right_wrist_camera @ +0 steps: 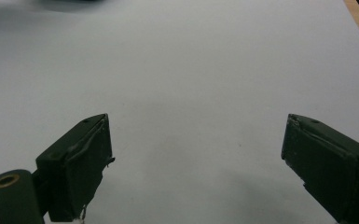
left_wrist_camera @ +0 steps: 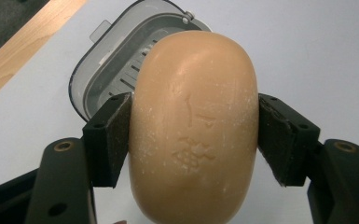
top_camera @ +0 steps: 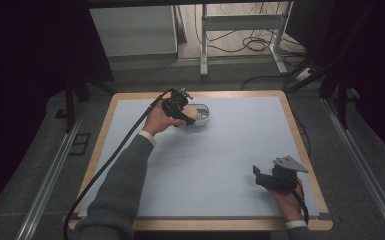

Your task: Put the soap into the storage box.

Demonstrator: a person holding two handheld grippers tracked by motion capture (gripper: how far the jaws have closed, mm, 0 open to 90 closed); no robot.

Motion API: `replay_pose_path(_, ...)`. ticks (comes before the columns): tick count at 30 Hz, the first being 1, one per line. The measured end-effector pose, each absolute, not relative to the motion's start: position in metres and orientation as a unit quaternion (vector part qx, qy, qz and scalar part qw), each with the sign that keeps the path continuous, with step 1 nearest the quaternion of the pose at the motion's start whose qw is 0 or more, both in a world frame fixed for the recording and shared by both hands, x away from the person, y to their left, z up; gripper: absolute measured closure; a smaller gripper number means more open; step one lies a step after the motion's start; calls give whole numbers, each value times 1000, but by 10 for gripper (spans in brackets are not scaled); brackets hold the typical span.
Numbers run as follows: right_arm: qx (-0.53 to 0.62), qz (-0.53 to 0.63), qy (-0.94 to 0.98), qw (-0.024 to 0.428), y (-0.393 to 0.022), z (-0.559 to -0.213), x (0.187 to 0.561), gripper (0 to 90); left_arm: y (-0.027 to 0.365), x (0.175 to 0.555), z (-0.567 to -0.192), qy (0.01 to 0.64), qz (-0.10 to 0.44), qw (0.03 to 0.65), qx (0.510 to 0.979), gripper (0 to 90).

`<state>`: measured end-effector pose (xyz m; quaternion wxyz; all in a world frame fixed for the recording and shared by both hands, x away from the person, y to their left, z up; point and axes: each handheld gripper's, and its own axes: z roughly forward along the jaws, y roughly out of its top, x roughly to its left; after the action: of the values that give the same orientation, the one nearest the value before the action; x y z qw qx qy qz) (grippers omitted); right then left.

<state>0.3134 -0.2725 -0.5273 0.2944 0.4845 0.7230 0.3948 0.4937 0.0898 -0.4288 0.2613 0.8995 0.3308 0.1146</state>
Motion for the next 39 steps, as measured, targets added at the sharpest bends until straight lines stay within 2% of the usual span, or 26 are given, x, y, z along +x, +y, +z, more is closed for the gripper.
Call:
replay_pose_path(8,485,393,724,293,-272,-527,314,84,96,503,-430,337,112,260,898,321)
replay_pose_path(39,487,395,722,294,-273,-527,313,84,77,543,-440,322,118,247,906,321)
